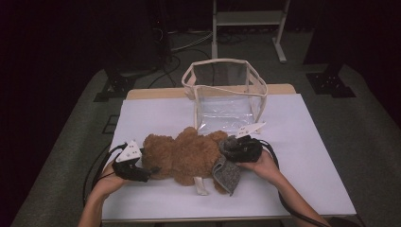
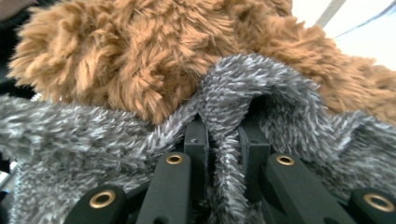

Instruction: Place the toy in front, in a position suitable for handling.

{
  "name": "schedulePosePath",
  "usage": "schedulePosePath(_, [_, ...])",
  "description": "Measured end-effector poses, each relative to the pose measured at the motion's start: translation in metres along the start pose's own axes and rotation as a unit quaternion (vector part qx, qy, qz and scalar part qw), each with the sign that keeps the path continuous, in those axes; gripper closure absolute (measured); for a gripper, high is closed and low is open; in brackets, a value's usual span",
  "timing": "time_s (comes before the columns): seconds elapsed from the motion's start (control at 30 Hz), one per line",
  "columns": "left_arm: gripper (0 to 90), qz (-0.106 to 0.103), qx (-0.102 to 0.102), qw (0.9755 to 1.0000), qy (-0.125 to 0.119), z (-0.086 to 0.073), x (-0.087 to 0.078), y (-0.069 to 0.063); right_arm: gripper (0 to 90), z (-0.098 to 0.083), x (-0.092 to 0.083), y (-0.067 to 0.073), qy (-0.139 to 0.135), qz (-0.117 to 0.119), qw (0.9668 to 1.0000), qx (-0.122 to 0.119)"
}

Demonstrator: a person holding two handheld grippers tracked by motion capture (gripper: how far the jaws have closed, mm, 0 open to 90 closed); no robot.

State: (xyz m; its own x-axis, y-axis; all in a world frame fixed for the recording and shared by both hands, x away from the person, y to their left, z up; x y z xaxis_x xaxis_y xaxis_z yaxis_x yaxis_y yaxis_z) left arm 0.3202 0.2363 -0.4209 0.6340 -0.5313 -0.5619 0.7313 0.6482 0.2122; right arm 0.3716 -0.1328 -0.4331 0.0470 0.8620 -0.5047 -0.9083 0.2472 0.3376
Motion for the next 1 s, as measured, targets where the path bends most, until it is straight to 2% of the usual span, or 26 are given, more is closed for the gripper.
schedulePosePath(0.1, [31.3,-0.006,0.0,0.9999,-0.008,0.008,-0.001,-0.004,76.9,0.0,-0.003,0.002,-0.017,0.02,0.9996,0.009])
schedulePosePath(0.2, [33.7,-0.02,0.002,0.9998,-0.007,0.016,-0.002,-0.009,77.0,0.003,-0.011,0.007,-0.028,0.026,0.9993,0.005])
schedulePosePath(0.33, [33.9,-0.052,0.01,0.9985,-0.014,0.029,-0.005,-0.022,77.1,0.007,-0.036,0.019,-0.043,0.033,0.9985,-0.006])
schedulePosePath(0.37, [33.9,-0.058,0.013,0.9981,-0.015,0.032,-0.006,-0.025,77.1,0.008,-0.043,0.023,-0.038,0.033,0.9987,-0.011])
schedulePosePath(0.43, [33.9,-0.071,0.024,0.997,-0.018,0.039,-0.008,-0.032,77.0,0.008,-0.057,0.032,-0.029,0.018,0.9991,-0.026])
schedulePosePath(0.5, [33.7,-0.08,0.032,0.9963,-0.01,0.044,-0.006,-0.038,77.0,0.005,-0.067,0.038,-0.025,0.01,0.9992,-0.031])
schedulePosePath(0.57, [32.6,-0.081,0.038,0.996,-0.002,0.045,0.0,-0.041,77.0,-0.002,-0.075,0.038,-0.024,0.001,0.9994,-0.026])
schedulePosePath(0.63, [28.9,-0.078,0.035,0.9963,0.008,0.045,0.008,-0.041,76.9,-0.011,-0.075,0.032,-0.026,-0.01,0.9995,-0.011])
schedulePosePath(0.7, [22.4,-0.057,0.033,0.9978,0.009,0.046,0.012,-0.039,76.7,-0.021,-0.071,0.023,-0.03,-0.014,0.9994,0.008])
schedulePosePath(0.77, [18.7,-0.043,0.027,0.9987,0.008,0.049,0.011,-0.038,76.5,-0.027,-0.068,0.015,-0.039,-0.005,0.999,0.019])
schedulePosePath(0.9, [18.4,-0.04,0.042,0.9982,-0.013,0.061,0.004,-0.041,76.4,-0.028,-0.07,0.014,-0.038,-0.009,0.9992,0.01])
schedulePosePath(1.0, [18.4,-0.042,0.062,0.9971,-0.011,0.067,0.008,-0.047,76.5,-0.027,-0.076,0.021,-0.042,-0.007,0.9991,0.0])
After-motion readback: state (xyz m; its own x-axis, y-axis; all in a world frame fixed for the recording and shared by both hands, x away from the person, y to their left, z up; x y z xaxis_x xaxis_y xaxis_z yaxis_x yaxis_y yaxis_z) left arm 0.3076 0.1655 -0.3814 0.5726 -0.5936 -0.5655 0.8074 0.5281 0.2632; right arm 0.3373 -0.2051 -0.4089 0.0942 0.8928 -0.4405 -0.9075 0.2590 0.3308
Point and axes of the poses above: each handheld gripper's, and its own axes: x roughly forward along the jaws, z roughly out of its top, y roughly to its left, the point moved 2 cm from there along x, roughly forward along the jaws, and after that the axes turned 9 degrees about z, right-handed, at the moved point
